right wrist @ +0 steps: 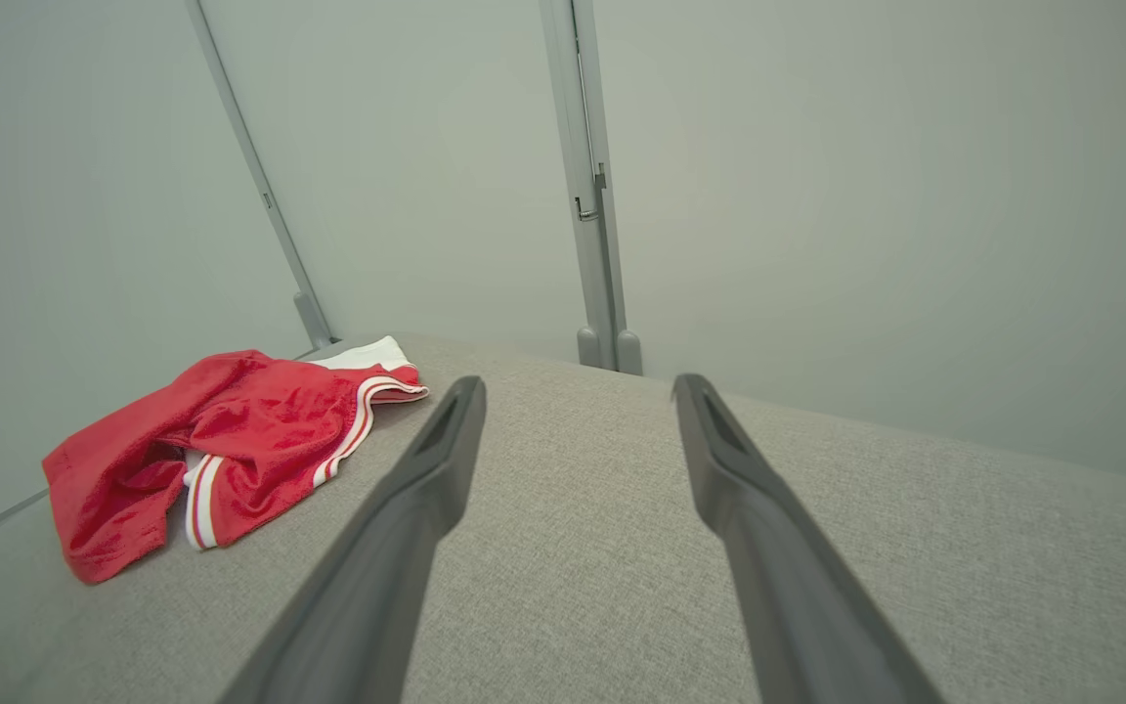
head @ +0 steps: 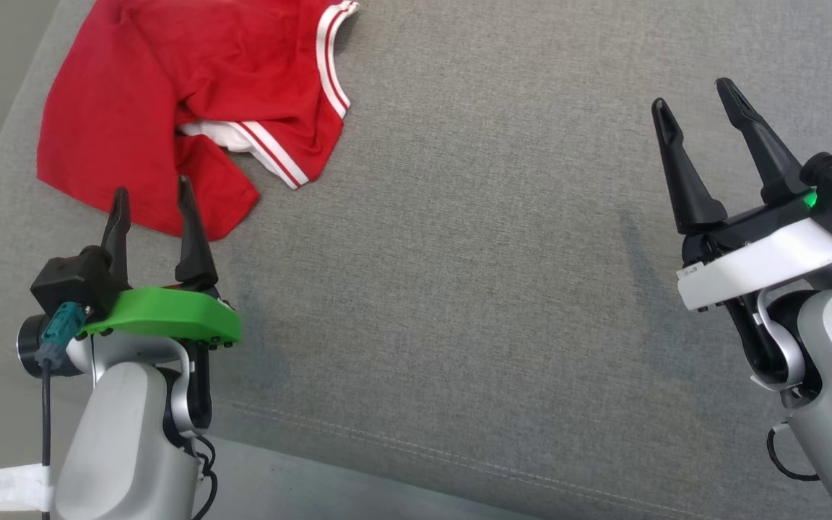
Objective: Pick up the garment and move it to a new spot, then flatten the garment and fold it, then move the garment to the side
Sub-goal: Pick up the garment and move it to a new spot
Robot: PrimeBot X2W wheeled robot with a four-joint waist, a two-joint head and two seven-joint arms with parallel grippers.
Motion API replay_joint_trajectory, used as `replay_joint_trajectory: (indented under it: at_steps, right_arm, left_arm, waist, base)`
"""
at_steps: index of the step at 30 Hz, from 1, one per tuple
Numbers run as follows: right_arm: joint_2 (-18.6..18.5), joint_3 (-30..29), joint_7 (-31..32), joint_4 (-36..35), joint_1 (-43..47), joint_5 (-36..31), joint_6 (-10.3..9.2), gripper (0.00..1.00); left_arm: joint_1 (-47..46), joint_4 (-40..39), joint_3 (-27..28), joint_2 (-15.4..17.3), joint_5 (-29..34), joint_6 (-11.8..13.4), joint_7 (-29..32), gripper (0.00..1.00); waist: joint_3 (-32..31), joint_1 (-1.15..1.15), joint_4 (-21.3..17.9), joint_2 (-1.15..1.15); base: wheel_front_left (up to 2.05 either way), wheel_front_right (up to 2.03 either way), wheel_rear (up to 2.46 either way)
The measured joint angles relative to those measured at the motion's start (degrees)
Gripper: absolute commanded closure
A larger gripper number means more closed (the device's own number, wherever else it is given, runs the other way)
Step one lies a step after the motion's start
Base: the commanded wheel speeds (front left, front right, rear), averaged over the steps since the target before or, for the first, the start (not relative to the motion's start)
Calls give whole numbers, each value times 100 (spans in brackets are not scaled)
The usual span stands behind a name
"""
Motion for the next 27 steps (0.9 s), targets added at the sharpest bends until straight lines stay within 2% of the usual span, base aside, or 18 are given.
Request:
replay_joint_trajectory:
  at_steps: [11, 27]
  right_arm:
    - [-27, -19, 101, -204, -181, -5, 43, 0]
    - [-75, -81, 119, -242, -337, -5, 49, 0]
  left_arm:
    - [-561, 886, 456, -48, -138, 59, -1, 0]
    - [-1195, 1744, 890, -88, -44, 79, 0, 0]
  waist:
    - [334, 0, -459, 0]
    - [691, 0, -754, 0]
  base:
    - [0, 0, 0]
    - [0, 0, 0]
